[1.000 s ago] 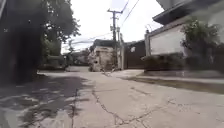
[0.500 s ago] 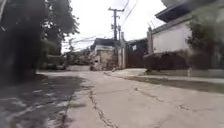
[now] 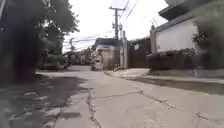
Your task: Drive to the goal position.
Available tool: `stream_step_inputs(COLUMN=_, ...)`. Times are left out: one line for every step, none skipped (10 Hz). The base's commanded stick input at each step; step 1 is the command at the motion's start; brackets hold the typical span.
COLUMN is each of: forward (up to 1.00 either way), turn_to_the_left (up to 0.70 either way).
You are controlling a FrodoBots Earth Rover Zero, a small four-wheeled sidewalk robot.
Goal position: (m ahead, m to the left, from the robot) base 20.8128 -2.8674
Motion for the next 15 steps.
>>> stream_step_inputs(forward=0.7, turn_to_the_left=0.02)
stream_step_inputs(forward=0.7, turn_to_the_left=0.02)
stream_step_inputs(forward=0.7, turn_to_the_left=0.02)
stream_step_inputs(forward=0.7, turn_to_the_left=0.02)
stream_step_inputs(forward=0.7, turn_to_the_left=0.02)
stream_step_inputs(forward=0.7, turn_to_the_left=0.02)
stream_step_inputs(forward=0.7, turn_to_the_left=0.02)
stream_step_inputs(forward=0.7, turn_to_the_left=0.02)
stream_step_inputs(forward=0.7, turn_to_the_left=0.02)
stream_step_inputs(forward=0.7, turn_to_the_left=0.02)
stream_step_inputs(forward=0.7, turn_to_the_left=0.02)
stream_step_inputs(forward=0.7, turn_to_the_left=0.02)
stream_step_inputs(forward=0.7, turn_to_the_left=0.02)
stream_step_inputs(forward=0.7, turn_to_the_left=0.02)
stream_step_inputs(forward=0.7, turn_to_the_left=0.02)
